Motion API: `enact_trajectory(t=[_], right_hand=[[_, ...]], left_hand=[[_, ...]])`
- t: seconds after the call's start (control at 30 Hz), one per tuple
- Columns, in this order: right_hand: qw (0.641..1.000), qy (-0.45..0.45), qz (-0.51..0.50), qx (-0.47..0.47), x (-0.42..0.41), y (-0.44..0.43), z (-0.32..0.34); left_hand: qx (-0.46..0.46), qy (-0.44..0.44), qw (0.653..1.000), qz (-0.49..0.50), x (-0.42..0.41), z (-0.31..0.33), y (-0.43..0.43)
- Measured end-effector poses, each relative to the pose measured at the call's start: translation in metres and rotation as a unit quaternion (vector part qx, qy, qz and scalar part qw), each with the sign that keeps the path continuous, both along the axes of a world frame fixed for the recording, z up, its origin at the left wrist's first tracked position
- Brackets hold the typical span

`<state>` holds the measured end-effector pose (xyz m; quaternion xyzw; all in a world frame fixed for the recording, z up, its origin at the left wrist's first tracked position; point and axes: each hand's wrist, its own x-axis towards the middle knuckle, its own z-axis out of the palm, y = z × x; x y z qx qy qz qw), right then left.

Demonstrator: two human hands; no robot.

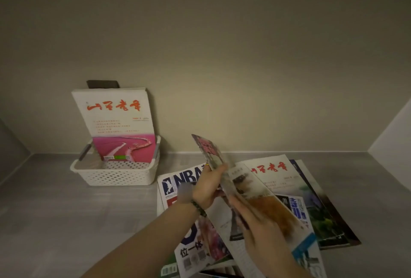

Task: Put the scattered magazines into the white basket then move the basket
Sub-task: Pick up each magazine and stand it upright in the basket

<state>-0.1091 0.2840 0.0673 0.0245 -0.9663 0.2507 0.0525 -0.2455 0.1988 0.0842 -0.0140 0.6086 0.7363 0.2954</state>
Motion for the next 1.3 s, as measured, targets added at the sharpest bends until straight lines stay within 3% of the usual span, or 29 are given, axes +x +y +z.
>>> enact_trajectory(t=[0.13,0.23,0.3,0.37,0.47,0.53,0.7,0.9,1.1,1.3], right_hand=[[0.995,-0.054,0.085,-0.013,-0.015,-0.021,0.001],[0.981,-0.024,-0.032,-0.19,-0.036,-0.029,0.009],[0.934,-0.026,-0.122,-0.334,-0.059,-0.034,0.018],[0.894,-0.025,-0.125,-0.43,-0.083,-0.039,0.028],[0.872,0.003,-0.085,-0.482,-0.113,-0.055,0.043],[0.877,0.001,-0.089,-0.473,-0.132,-0.068,0.046],[0.943,0.004,-0.073,-0.325,-0.188,-0.114,0.073],[0.921,0.15,-0.12,-0.34,-0.264,-0.163,0.112],[0.924,0.136,-0.188,-0.304,-0.321,-0.189,0.085],[0.927,0.114,-0.229,-0.275,-0.349,-0.187,0.028]], left_hand=[[0.021,0.038,0.998,0.041,-0.018,0.0,-0.048],[0.045,0.083,0.996,-0.001,-0.029,0.01,-0.09],[0.054,0.108,0.992,-0.04,-0.039,0.019,-0.117],[0.051,0.124,0.989,-0.069,-0.047,0.028,-0.143],[0.015,0.148,0.987,-0.061,-0.057,0.04,-0.181],[-0.047,0.178,0.983,-0.018,-0.067,0.044,-0.206],[-0.174,0.234,0.956,0.034,-0.108,0.055,-0.267],[-0.165,0.312,0.927,0.128,-0.178,0.097,-0.316],[-0.152,0.259,0.928,0.218,-0.24,0.069,-0.332],[-0.158,0.191,0.943,0.223,-0.272,0.003,-0.326]])
